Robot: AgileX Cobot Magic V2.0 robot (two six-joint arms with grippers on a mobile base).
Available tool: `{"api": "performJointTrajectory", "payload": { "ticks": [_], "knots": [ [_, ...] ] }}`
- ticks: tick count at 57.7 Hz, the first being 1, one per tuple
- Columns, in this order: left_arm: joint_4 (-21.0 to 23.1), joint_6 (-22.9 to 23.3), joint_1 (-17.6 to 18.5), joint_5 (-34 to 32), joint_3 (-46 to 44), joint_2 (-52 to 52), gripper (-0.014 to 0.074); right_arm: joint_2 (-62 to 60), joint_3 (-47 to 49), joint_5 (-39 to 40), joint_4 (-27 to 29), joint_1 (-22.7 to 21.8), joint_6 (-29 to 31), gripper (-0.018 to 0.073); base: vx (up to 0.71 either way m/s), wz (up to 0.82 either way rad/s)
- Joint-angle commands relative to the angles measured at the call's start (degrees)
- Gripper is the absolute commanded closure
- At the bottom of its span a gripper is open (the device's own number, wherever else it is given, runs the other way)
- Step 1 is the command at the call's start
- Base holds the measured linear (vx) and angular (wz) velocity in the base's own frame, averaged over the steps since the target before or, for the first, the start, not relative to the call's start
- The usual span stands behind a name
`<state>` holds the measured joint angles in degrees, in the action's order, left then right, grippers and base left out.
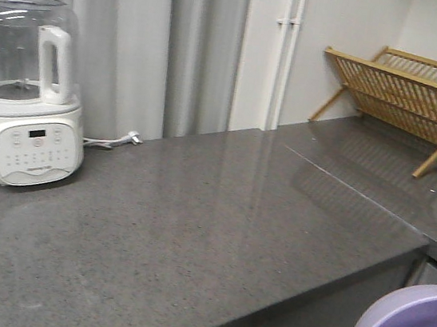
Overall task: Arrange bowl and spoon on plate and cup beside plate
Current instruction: 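Drive to the counter with the blue plate, holding bowl and spoon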
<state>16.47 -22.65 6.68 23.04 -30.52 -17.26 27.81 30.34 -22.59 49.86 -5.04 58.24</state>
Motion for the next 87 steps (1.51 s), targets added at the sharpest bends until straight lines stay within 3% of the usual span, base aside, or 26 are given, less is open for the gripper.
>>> {"api": "performJointTrajectory", "payload": {
  "ticks": [1, 44, 87],
  "knots": [
    [1.1, 0.3, 0.4, -4.6, -1.3, -0.6, 0.0596, 0.2, 1.8, 3.7, 1.7, 0.0, 0.2, 0.0568, -0.14, -0.53],
    [1.1, 0.3, 0.4, -3.7, -1.3, -0.6, 0.0596, 0.2, 1.8, 3.6, 1.7, 0.0, 0.2, 0.0568, -0.05, -0.37],
    [1.1, 0.3, 0.4, -3.7, -1.3, -0.6, 0.0596, 0.2, 1.8, 3.5, 1.7, 0.0, 0.2, 0.0568, 0.16, -0.52]
  ]
}}
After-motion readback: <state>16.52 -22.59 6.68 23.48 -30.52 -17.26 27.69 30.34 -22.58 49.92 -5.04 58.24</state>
